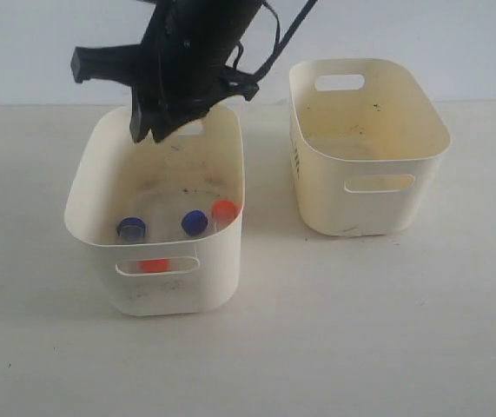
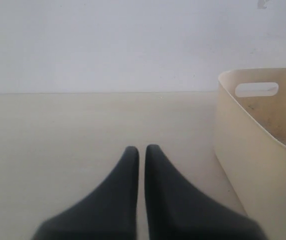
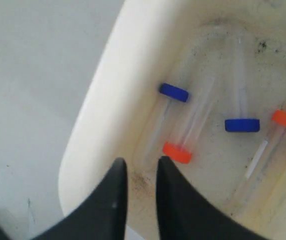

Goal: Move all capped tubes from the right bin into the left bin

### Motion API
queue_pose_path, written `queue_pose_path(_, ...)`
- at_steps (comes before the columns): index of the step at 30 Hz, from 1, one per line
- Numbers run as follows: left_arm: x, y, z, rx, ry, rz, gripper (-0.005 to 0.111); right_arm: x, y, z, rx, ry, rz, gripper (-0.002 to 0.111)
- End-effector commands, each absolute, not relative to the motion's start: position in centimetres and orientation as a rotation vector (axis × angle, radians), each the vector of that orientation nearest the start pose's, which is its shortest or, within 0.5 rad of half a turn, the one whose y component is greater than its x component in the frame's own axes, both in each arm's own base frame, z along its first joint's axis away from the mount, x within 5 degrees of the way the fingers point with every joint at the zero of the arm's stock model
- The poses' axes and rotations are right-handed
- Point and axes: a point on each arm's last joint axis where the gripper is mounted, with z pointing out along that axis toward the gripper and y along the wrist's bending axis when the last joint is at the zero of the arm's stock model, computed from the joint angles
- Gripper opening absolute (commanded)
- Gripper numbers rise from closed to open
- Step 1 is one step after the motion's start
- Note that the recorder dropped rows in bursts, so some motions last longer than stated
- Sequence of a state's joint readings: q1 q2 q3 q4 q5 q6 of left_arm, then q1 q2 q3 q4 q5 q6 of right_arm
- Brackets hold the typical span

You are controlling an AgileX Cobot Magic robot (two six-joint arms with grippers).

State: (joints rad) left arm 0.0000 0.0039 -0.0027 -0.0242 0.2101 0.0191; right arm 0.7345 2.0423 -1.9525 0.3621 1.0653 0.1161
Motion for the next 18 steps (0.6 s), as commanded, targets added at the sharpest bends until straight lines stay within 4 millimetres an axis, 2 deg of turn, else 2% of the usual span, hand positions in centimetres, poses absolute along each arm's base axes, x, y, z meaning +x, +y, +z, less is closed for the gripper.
queue_pose_path(1,5.6,0.0,19.4,-0.004,1.693,-0.01,0.004,31.7,31.0,35.4,-0.732,2.415,0.687,0.0)
queue_pose_path(5,5.6,0.0,19.4,-0.004,1.693,-0.01,0.004,32.5,29.1,36.7,-0.664,2.365,0.549,0.0)
queue_pose_path(11,5.6,0.0,19.4,-0.004,1.693,-0.01,0.004,33.6,25.1,38.4,-0.535,2.413,0.507,0.0)
queue_pose_path(14,5.6,0.0,19.4,-0.004,1.693,-0.01,0.004,33.1,22.9,39.2,-0.489,2.475,0.431,0.0)
queue_pose_path(18,5.6,0.0,19.4,-0.004,1.693,-0.01,0.004,31.3,19.8,39.5,-0.375,2.487,0.237,0.0)
